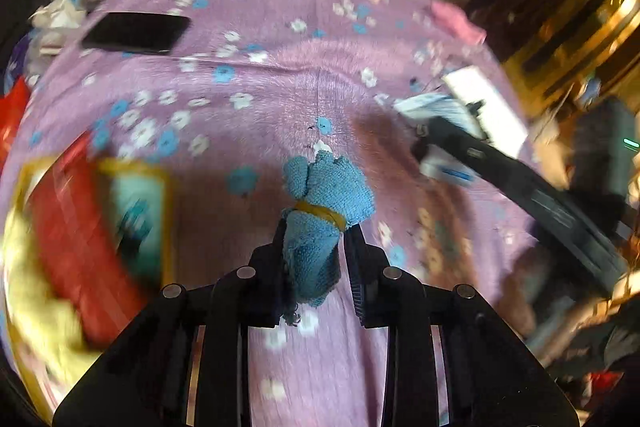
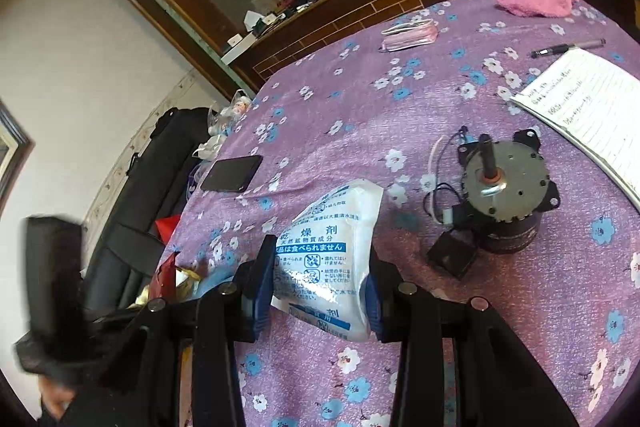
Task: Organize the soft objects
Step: 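Grasp white desiccant packet with right gripper while left gripper grasps blue sock, then carry desiccant packet and blue sock into the box and open both grippers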
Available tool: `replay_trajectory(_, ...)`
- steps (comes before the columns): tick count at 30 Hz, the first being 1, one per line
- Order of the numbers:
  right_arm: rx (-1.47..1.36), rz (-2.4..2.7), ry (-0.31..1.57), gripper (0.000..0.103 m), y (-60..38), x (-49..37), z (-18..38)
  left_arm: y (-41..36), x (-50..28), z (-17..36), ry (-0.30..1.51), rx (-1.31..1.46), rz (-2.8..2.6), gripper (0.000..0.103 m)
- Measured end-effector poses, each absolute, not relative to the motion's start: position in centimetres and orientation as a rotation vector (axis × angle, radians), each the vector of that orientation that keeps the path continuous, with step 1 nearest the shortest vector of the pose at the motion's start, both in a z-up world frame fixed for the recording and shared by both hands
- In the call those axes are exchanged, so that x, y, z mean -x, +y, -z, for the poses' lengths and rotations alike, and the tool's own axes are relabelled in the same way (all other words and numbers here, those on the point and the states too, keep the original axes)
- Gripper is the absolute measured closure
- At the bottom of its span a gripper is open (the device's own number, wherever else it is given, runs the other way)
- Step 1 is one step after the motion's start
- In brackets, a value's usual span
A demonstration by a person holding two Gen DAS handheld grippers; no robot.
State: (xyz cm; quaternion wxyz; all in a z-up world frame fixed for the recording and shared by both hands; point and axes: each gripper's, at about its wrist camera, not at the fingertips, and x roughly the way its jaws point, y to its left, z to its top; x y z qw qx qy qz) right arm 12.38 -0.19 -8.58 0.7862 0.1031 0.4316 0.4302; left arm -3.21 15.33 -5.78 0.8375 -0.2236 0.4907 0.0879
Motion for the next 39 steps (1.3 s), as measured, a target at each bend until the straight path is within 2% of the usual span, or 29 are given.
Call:
replay_trajectory(5,-0.146,-0.953,0.887,0.065,1.0,-10.8,8.8,14.2,11.2,3.4,0.883,0.548,-0.196,0.078)
replay_trajectory(12,-0.311,-1.01,0.911,0.065,-2.4,-4.4,8.0,13.0,18.2,3.0,0.776,0.557,-0.223,0.078)
replay_trajectory(22,-0.291,-1.044,0.907,0.065,-0.4,2.5,7.2,13.9,21.4,2.4,0.704,0.553,-0.227,0.078)
replay_trajectory(39,-0.286,-1.105,0.883,0.065,2.1,4.5,6.5,15.7,23.5,1.7,0.64,0.594,-0.237,0.078)
